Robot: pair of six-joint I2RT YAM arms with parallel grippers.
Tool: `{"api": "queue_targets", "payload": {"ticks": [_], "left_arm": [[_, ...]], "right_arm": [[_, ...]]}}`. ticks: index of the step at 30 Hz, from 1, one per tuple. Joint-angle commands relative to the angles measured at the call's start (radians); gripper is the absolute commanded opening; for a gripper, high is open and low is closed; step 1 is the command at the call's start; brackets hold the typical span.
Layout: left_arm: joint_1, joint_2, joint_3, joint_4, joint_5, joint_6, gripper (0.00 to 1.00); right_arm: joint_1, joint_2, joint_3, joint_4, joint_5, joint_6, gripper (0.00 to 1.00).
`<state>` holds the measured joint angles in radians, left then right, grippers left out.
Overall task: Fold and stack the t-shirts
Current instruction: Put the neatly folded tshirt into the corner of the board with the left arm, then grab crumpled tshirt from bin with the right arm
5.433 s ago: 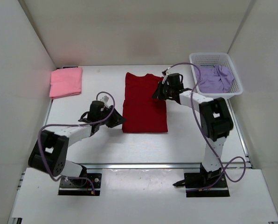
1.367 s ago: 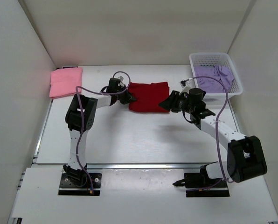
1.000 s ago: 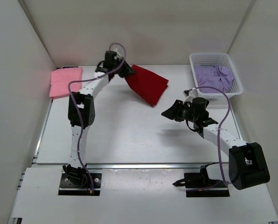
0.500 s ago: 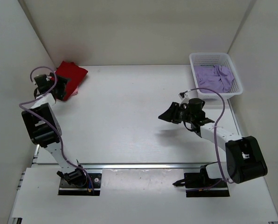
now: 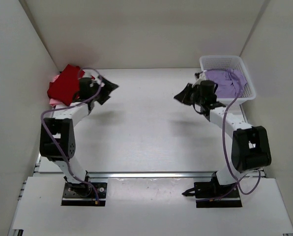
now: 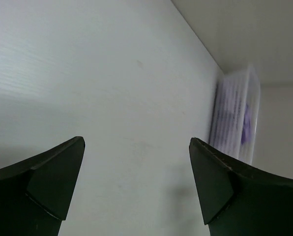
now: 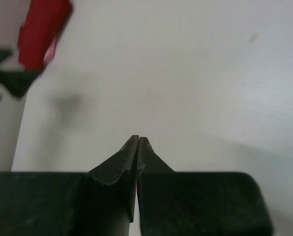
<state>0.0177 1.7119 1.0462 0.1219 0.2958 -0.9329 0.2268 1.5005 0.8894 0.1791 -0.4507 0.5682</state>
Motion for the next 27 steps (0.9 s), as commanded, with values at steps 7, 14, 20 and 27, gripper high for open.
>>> {"api": "queue_targets", "payload": {"ticks": [7,14,20,27], "left_arm": [[-0.665,-0.014,0.189,-0.221,-0.15,0.331,0.98],[-0.736,-0.053,-0.027,-0.133,-0.018,0.281,0.99],[-0.734,-0.182,-0.175,-0.096,-0.032,0.296,0.99],[-0.665,-0.281,-0.313,-0.074,0.02,0.263,0.99]], "right_arm": [[-0.369,0.262,0.496,-0.171,0.3,-0.131,0.1],[-0.461,0.707,1.134,-0.669,0.448,-0.367,0.56],[-0.449,0.965,1.461,-0.886,0.543,-0.47,0.6],[-0.432,1.018,1.487,-0.928,0.511,-0.495,0.51]]}}
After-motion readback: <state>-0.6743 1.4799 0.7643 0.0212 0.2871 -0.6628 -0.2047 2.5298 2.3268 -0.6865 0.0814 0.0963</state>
